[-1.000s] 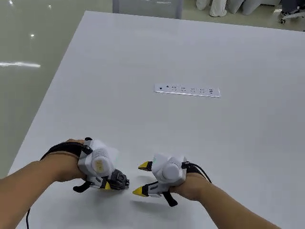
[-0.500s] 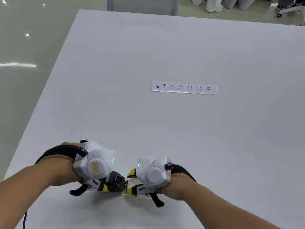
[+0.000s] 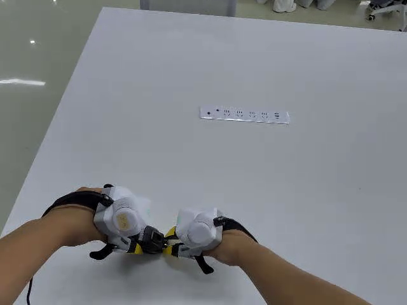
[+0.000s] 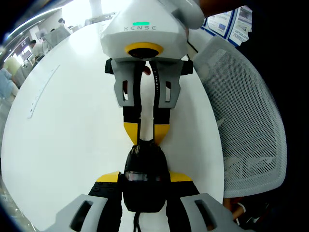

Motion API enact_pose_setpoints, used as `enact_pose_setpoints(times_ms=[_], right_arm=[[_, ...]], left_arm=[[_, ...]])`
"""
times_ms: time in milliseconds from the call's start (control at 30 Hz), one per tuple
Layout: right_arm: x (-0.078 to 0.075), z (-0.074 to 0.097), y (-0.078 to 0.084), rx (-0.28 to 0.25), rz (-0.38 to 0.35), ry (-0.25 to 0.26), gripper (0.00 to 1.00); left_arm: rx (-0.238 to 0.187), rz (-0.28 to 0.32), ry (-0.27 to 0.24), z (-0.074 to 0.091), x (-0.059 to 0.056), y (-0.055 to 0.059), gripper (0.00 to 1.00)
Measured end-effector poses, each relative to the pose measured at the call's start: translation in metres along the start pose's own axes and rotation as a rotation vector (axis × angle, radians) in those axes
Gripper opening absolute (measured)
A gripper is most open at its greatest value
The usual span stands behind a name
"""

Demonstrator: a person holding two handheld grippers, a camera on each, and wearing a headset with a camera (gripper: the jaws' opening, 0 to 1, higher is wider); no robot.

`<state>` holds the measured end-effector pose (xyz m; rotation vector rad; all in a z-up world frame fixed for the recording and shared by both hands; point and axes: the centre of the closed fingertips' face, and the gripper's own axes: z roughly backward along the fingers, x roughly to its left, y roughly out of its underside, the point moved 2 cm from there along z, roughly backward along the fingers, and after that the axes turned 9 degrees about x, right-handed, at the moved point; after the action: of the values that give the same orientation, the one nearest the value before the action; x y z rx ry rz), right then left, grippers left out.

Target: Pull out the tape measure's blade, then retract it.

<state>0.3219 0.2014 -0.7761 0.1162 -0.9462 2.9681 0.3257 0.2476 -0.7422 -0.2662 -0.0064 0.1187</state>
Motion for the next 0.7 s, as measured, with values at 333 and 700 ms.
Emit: enact_pose_setpoints(times_ms=[333, 700], right_arm=[[-0.003, 0.003, 0.003, -0.004, 0.033, 0.016, 0.11], [0.001, 0.005, 0.009, 0.013, 0.001, -0.006, 0.14]], left_arm=[[0.000, 0.000, 0.004, 0.001, 0.001, 0.002, 0.31], [0.002, -0.013, -0.002, 0.000, -0.002, 0.001, 0.31]])
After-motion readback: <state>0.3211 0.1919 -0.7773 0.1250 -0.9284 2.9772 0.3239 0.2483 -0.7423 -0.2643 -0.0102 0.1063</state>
